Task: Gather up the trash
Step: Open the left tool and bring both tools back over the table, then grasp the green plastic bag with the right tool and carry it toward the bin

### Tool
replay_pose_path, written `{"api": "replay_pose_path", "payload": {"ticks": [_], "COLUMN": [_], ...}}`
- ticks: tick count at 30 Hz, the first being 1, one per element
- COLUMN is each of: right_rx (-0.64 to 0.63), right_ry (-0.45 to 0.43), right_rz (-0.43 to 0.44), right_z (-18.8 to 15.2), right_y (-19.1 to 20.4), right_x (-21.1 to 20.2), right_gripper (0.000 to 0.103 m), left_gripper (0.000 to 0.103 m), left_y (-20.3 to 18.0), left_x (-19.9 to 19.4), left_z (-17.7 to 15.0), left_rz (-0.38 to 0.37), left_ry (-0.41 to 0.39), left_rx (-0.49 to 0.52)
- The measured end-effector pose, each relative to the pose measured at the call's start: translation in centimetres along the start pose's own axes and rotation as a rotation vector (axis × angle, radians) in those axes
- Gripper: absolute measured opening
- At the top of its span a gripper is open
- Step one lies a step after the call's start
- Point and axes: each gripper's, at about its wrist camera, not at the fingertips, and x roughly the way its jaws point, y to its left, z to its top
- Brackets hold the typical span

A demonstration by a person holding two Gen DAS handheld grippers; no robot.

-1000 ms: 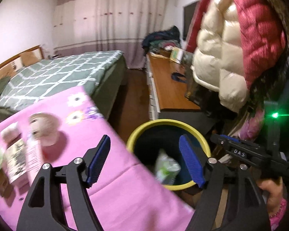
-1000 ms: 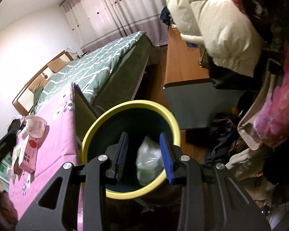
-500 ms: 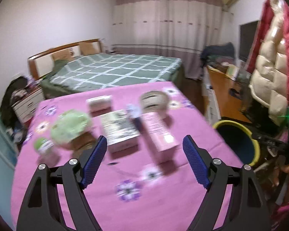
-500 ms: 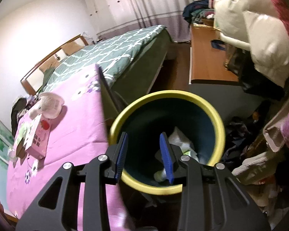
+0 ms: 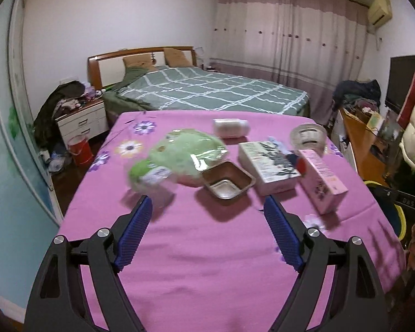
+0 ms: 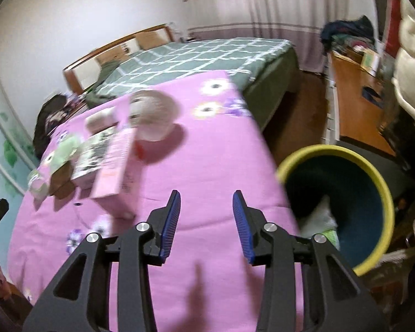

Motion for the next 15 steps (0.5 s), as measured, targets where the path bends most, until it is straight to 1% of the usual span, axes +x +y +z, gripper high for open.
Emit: {"api": "replay_pose_path", "payload": {"ticks": [3, 8, 10, 13, 15], "right_rx": [-0.052, -0.135, -0.159, -0.199, -0.231], "right_ry": [-0.002, -0.013, -0.01, 0.002, 0.013], "right_rz": [0.036, 0.084, 0.106, 0.174, 0.199], "right_z": [0.5, 1.7, 2.5, 3.9, 4.3], "right_y": [3.7, 8.4, 10.4, 13.6, 15.8], "right_x": [0.4, 1.1, 1.8, 2.9, 3.7], "right_gripper": [0.038, 0.038, 0.038, 0.038, 0.038], "left_gripper": [0.083, 0.083, 0.083, 0.083, 0.083], "left_y": [1.9, 4.5, 4.9, 5.6, 6.1], "left_x": [0.1, 0.4, 0.3, 0.3, 0.3], "left_z": [-0.2, -0.4, -0.4, -0.5, -0.3], "left_rz": [0.022, 0.044, 0.051, 0.07, 0.079], "left_ry": [-0.001, 0.002, 0.002, -0.002, -0.005], "left_rx": [-0.03, -0.074, -0.076, -0.077, -0.084]}}
